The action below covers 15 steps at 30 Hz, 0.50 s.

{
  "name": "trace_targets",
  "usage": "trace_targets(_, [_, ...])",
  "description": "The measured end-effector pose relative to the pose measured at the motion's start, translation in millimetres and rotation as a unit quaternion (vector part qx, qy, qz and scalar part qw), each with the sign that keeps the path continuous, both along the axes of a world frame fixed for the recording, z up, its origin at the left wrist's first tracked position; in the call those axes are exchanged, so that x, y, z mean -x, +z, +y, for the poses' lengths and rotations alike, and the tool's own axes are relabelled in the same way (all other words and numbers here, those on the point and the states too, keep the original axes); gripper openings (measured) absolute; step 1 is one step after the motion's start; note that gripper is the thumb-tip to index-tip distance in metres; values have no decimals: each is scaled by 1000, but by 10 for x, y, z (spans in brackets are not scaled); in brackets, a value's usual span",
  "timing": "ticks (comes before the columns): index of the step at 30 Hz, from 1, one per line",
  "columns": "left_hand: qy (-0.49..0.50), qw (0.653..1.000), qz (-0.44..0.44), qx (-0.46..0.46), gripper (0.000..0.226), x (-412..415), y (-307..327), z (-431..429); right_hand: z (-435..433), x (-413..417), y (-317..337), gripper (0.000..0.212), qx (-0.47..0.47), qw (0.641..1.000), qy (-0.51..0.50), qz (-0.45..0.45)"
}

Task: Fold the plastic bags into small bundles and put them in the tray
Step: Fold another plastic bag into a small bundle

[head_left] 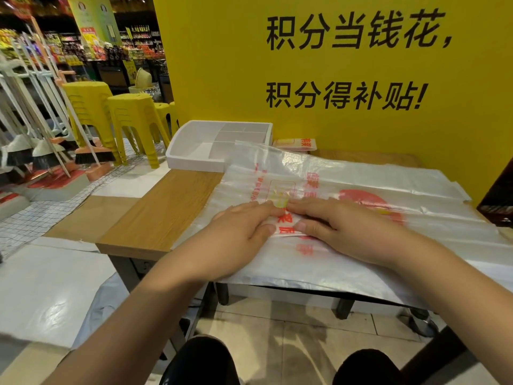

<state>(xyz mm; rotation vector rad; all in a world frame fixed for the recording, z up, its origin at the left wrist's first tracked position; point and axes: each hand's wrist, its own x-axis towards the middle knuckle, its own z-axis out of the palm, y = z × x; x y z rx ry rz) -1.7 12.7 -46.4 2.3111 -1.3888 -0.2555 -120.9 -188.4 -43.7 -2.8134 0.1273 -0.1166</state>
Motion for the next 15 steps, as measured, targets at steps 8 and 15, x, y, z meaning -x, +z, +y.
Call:
trace_targets(8, [-20,996,14,-80,49,-170,73,95,-259,85,43,56,-45,999,5,20])
trace_targets(15, [-34,992,15,-120,49,-126,102,74,-264,88,36,51,-76,997,-34,1])
